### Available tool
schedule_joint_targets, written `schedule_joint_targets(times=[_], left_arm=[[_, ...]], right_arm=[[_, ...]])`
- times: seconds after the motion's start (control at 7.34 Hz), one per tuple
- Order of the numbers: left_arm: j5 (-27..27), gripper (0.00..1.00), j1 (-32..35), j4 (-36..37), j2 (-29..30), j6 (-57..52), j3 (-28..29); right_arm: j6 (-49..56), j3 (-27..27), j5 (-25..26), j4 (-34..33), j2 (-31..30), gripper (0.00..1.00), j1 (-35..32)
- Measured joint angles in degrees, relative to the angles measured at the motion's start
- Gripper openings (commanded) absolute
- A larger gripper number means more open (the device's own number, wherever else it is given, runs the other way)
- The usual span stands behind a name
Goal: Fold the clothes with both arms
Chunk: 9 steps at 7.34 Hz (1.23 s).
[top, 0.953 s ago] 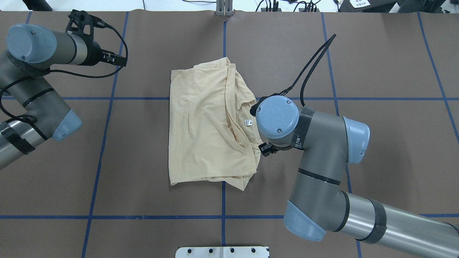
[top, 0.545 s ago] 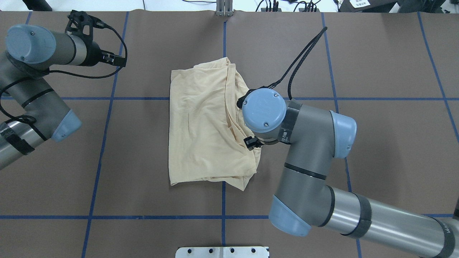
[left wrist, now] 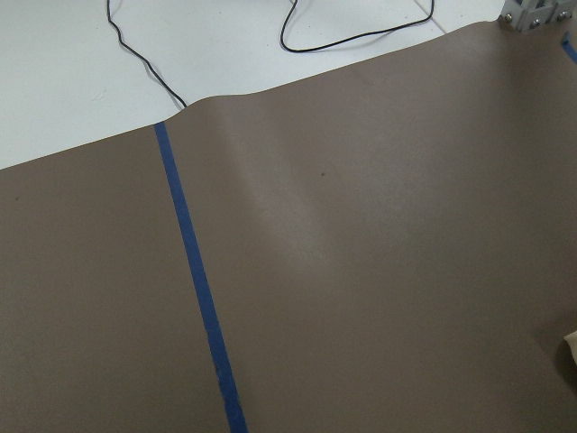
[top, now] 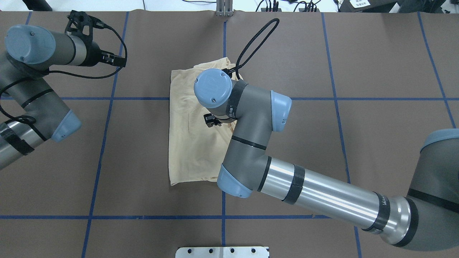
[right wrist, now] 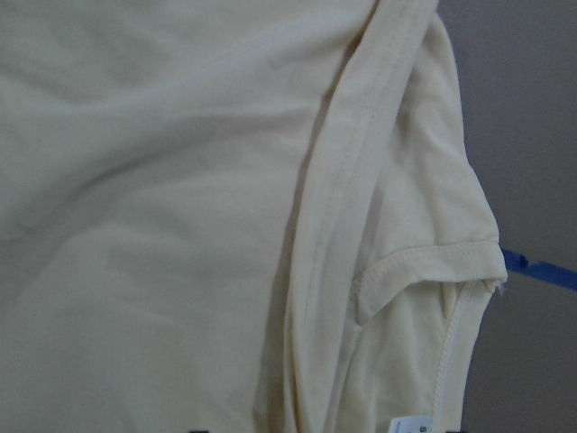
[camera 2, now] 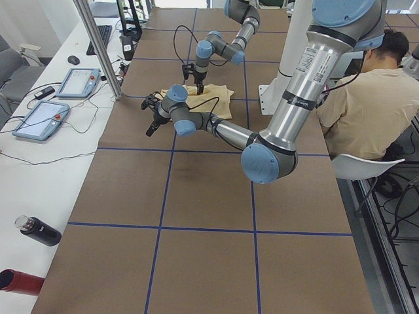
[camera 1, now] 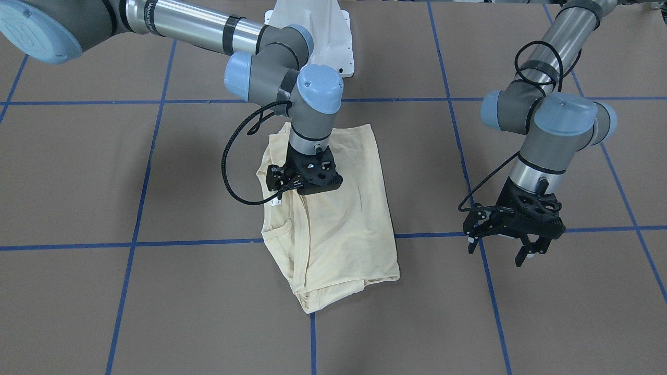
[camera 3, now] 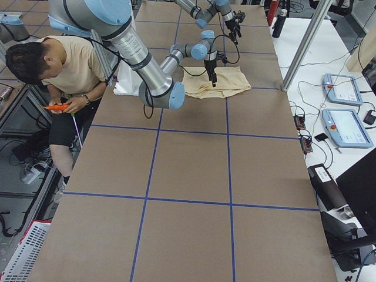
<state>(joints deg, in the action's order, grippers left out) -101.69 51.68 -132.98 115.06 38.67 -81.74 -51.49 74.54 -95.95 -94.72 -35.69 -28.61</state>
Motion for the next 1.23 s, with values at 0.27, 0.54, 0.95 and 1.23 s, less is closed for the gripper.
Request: schedule_joint_targets(times=[0.27,0.54,0.95,1.23], left_arm=[[0.0,1.0,-0.1,0.0,0.0,0.0,0.0],[0.0,1.0,-0.1,0.0,0.0,0.0,0.1],[0.0,1.0,-0.1,0.0,0.0,0.0,0.1],[0.0,1.0,-0.1,0.0,0.0,0.0,0.1]], right_arm=[[0.3,-1.0,-0.3,0.1,0.3,0.4,0.0],[0.3,-1.3,-0.7,0.1,0.5,0.11,0.0],[0.7,-1.3,-1.7,-0.2,0.7,0.0,0.0],[0.8,0.5,-2.3,-0.3,-1.1,0.0,0.0]])
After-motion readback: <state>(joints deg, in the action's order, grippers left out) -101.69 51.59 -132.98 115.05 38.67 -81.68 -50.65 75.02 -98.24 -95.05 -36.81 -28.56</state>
